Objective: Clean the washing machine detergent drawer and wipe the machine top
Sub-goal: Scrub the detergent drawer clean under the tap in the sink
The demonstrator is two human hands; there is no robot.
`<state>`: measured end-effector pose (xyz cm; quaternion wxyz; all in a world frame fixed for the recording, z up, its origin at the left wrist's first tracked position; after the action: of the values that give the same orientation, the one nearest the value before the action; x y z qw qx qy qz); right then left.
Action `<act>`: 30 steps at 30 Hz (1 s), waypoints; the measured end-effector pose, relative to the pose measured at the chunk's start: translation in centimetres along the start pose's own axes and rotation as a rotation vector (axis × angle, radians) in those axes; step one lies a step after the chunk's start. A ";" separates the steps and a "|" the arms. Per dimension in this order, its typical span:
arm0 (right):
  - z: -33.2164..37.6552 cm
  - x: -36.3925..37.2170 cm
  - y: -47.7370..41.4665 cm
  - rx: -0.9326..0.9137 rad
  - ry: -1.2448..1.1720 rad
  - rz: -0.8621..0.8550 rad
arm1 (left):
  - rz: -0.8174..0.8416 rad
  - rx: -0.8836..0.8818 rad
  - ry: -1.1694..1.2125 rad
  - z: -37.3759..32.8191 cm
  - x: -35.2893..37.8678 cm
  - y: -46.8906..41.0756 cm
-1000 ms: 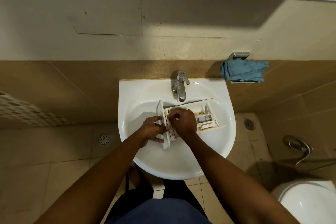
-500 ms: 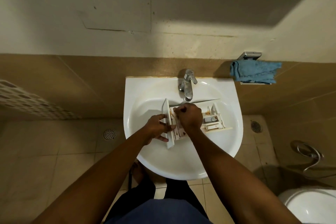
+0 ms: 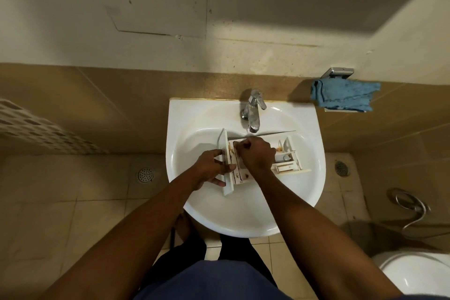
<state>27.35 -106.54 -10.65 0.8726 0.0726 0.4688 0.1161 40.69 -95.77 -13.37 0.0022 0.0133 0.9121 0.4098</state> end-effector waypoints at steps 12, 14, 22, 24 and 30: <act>-0.9 -1.1 1.8 -0.144 -0.098 0.218 | 0.005 0.007 -0.003 0.0 0.1 -0.1; -0.6 -0.6 0.3 -0.056 -0.115 0.142 | 0.006 0.004 0.001 -0.1 0.0 -0.2; -1.6 -2.0 -0.6 0.079 -0.514 -0.025 | 0.025 0.008 0.000 -0.1 -0.2 0.1; -2.3 -2.2 -1.2 0.310 -0.971 0.002 | 0.037 0.016 -0.007 -0.2 -0.2 0.0; 0.1 -1.1 -3.2 0.519 -1.442 0.255 | 0.030 0.017 -0.012 -0.1 -0.1 0.0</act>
<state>27.28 -109.94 -10.46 0.8970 0.3855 -0.2147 0.0261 40.79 -95.83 -13.30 0.0015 0.0293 0.9152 0.4020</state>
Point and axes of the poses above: each hand's wrist, its own y-axis away from the middle knuckle, its own x-axis out of the palm, z = x × y, the point moved 7 cm from there along -y, towards the middle knuckle, and after that the axes turned 11 degrees about -y, right-handed, at the moved point
